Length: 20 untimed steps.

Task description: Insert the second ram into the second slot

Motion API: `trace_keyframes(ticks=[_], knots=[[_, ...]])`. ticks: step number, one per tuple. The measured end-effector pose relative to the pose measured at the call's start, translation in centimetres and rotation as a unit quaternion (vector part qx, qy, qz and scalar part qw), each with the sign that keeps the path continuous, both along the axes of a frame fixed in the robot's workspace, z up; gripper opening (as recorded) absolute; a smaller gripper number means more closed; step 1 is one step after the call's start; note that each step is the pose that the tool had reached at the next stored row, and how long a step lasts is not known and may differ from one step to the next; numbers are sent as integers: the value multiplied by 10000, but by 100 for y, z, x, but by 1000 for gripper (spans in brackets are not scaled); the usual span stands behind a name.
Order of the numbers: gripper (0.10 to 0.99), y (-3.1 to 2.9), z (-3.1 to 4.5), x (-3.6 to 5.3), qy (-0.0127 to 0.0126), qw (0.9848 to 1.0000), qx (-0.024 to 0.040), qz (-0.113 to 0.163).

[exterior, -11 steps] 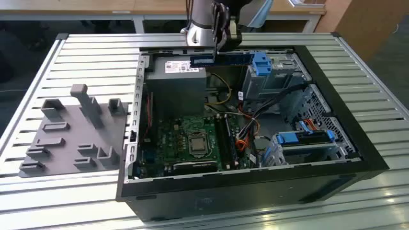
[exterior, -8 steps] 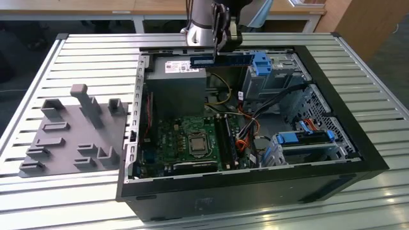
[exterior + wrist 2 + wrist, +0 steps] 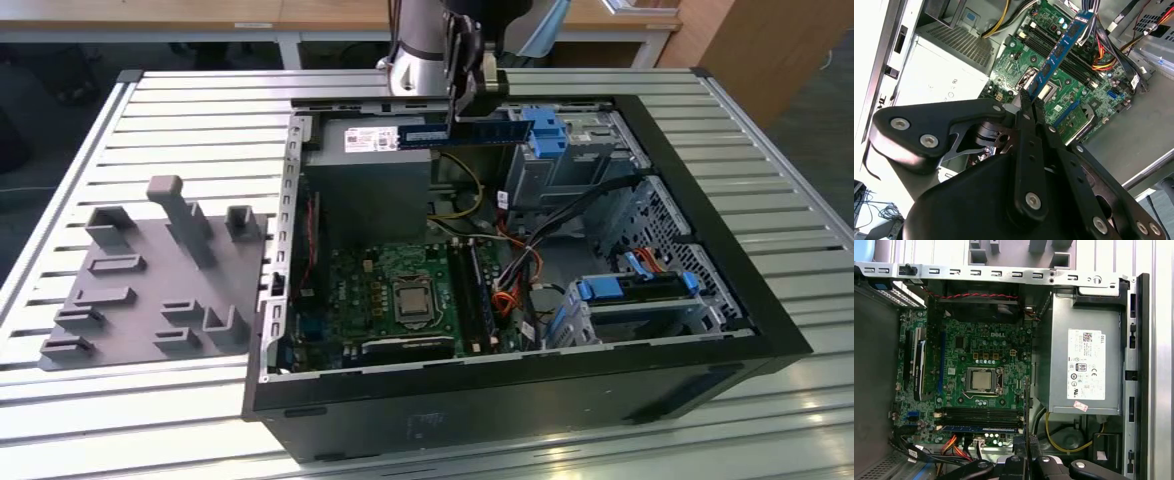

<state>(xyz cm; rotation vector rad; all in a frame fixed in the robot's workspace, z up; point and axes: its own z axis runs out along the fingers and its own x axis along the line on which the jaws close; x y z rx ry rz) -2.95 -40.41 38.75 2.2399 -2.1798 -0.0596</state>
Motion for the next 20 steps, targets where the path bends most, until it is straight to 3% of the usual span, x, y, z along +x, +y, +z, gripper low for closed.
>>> trace_keyframes(ticks=[20], knots=[[137,-69,-1,0,0,10000,-13,0]])
